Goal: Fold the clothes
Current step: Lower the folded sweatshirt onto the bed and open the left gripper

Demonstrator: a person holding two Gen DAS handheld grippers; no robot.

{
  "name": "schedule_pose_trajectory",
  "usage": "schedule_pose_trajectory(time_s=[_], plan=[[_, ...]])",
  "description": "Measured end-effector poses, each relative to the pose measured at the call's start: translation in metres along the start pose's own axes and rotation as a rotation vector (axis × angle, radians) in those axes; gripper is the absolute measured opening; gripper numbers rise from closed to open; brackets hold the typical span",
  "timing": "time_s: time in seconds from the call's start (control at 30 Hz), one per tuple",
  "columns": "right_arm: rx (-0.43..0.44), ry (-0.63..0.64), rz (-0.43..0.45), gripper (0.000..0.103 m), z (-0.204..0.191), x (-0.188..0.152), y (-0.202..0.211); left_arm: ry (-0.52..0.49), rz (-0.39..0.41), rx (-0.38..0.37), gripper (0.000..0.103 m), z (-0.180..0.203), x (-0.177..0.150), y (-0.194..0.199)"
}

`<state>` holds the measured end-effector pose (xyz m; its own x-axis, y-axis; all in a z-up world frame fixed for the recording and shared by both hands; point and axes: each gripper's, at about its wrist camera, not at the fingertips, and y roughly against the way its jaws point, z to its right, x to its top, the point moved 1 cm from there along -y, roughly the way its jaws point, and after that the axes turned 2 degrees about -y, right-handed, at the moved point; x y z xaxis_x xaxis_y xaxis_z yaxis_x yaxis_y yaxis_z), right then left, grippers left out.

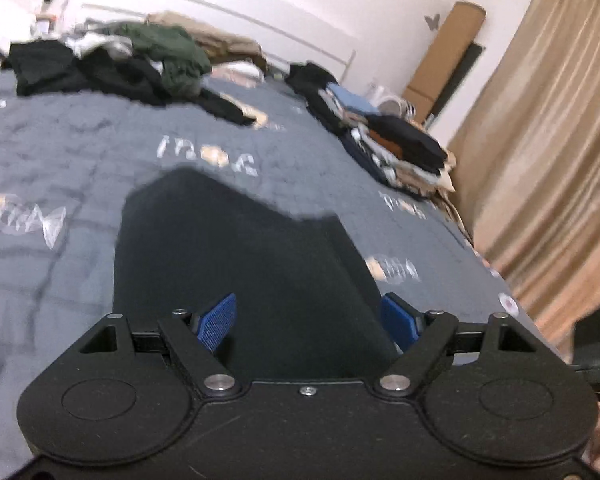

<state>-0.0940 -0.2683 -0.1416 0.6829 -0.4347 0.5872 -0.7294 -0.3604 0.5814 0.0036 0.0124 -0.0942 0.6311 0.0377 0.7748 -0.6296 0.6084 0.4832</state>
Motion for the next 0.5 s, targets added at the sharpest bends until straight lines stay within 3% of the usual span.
schedule_pose_trajectory(time_s=[0.13, 0.33, 0.43, 0.5], plan=[[0.04, 0.004, 0.102, 0.047, -0.004, 0.039, 0.005, 0.071, 0.055, -0.004, 0.079, -0.014, 0.008, -0.008], [0.03, 0.089, 0.029, 0.053, -0.016, 0.085, -0.058, 0.093, 0.039, 0.016, 0.079, -0.028, 0.003, -0.017], [0.027, 0.089, -0.023, 0.053, -0.012, 0.09, -0.085, 0.138, 0.046, 0.014, 0.079, -0.038, 0.003, -0.016], [0.074, 0.053, -0.037, 0.054, -0.005, 0.087, -0.095, 0.139, 0.042, 0.025, 0.079, -0.043, 0.004, -0.017]])
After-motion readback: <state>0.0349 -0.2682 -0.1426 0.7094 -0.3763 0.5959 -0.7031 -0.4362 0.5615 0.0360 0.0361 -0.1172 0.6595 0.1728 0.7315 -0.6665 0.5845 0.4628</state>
